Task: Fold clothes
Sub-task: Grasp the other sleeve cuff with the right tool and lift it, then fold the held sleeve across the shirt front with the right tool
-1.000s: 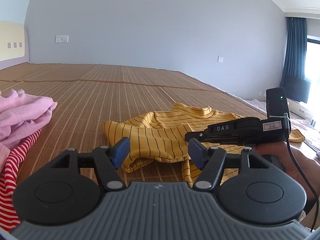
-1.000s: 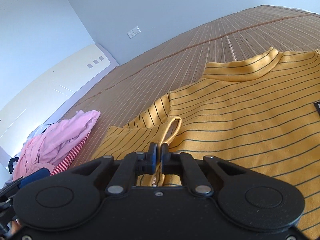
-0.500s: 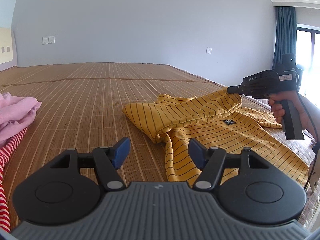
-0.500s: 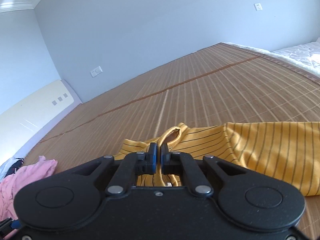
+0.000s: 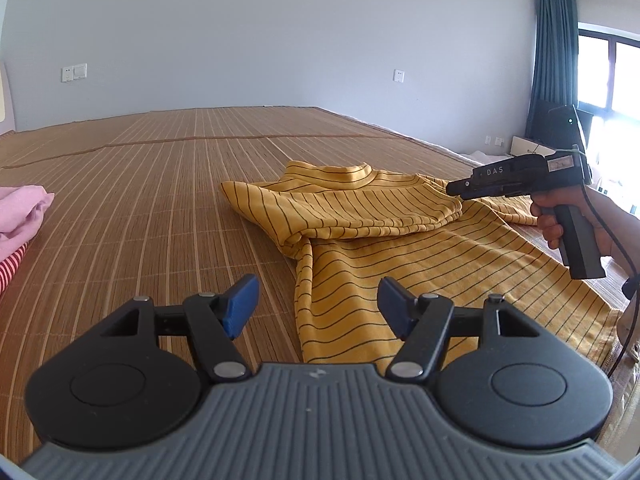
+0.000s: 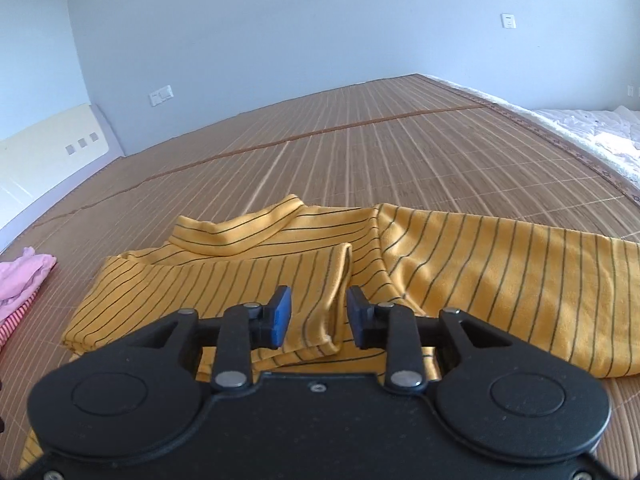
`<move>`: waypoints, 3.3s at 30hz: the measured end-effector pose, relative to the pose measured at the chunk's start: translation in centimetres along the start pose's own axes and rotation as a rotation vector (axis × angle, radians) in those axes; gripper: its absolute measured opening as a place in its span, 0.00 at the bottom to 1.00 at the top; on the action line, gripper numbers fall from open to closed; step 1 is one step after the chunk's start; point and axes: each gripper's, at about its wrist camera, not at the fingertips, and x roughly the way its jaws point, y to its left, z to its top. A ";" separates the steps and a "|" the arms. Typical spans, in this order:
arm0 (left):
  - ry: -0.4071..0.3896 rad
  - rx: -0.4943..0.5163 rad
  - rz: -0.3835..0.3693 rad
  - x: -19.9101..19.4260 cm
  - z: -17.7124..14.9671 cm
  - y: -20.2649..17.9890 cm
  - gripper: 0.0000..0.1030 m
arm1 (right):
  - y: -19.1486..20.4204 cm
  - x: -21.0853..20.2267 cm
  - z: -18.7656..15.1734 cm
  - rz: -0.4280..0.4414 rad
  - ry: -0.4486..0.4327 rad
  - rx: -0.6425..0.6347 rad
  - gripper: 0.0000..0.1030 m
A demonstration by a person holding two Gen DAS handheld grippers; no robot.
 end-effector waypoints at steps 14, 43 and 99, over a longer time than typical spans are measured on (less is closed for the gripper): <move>0.068 0.061 -0.030 0.6 -1.4 -2.2 0.74 | -1.9 -3.9 0.0 -0.005 0.024 -0.056 0.43; 0.096 0.059 -0.028 1.4 -2.5 -3.4 0.75 | -21.4 -12.4 -1.9 -0.397 -0.039 0.360 0.06; 0.091 0.048 -0.040 0.5 -1.9 -3.3 0.75 | 11.4 1.4 0.6 0.295 0.071 -0.118 0.39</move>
